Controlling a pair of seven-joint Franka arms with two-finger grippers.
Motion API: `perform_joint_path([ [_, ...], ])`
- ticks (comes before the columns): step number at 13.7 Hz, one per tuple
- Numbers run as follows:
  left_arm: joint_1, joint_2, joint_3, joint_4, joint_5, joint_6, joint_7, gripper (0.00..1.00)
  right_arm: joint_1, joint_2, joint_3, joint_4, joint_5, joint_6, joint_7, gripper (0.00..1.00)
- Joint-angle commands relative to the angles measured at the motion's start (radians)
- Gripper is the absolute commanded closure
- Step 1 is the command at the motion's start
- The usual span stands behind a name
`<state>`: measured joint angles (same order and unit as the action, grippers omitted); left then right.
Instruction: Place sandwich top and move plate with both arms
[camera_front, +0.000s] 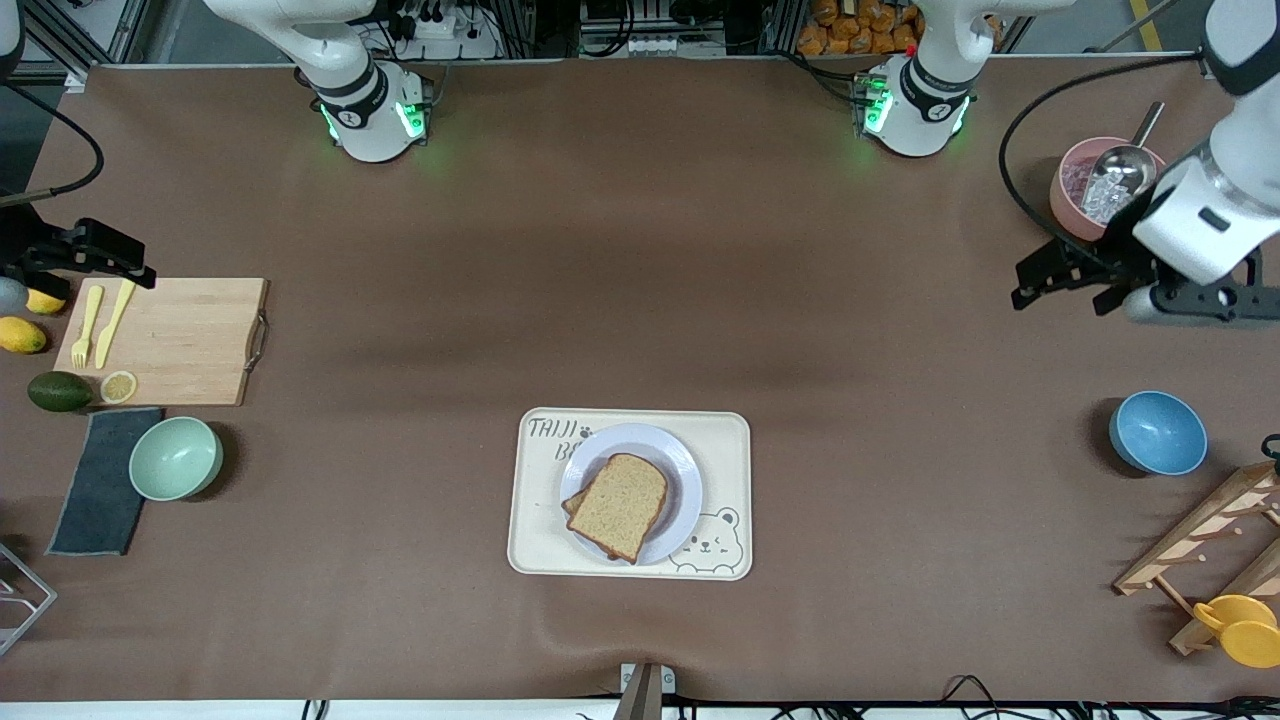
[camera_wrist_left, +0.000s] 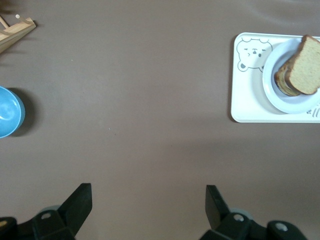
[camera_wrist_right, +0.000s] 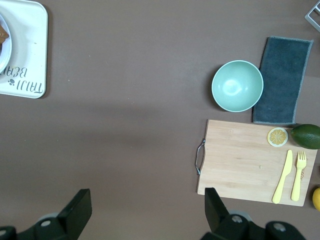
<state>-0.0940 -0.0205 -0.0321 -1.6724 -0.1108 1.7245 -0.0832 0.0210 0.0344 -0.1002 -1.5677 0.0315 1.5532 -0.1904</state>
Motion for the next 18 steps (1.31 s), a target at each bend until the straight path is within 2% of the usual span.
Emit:
perform_joint_path([
  [1,0.007,-0.024,-0.014,0.012,0.031,-0.092,0.012,0.0,-0.007,-0.005,0.005,-0.005,-0.002,-0.001,0.012,0.0],
  [2,0.011,-0.019,-0.022,0.06,0.03,-0.144,-0.009,0.0,-0.007,-0.005,0.005,-0.006,-0.002,-0.002,0.012,0.0],
  [5,0.031,-0.013,-0.026,0.105,0.049,-0.152,-0.058,0.0,-0.007,-0.005,0.005,-0.006,-0.002,-0.002,0.012,0.0],
  [8,0.034,-0.016,-0.049,0.105,0.166,-0.151,-0.05,0.0,-0.007,-0.005,0.005,-0.008,-0.002,-0.004,0.012,0.0],
  [12,0.046,0.008,-0.06,0.123,0.158,-0.148,-0.052,0.0,-0.01,-0.005,0.005,-0.006,-0.002,-0.002,0.012,0.0],
  [15,0.082,0.008,-0.06,0.134,0.086,-0.148,-0.04,0.0,-0.01,-0.005,0.004,-0.008,-0.002,-0.004,0.012,0.0],
  [18,0.079,0.013,-0.062,0.132,0.085,-0.149,-0.033,0.0,-0.01,-0.005,0.004,-0.008,-0.002,-0.004,0.011,0.0],
])
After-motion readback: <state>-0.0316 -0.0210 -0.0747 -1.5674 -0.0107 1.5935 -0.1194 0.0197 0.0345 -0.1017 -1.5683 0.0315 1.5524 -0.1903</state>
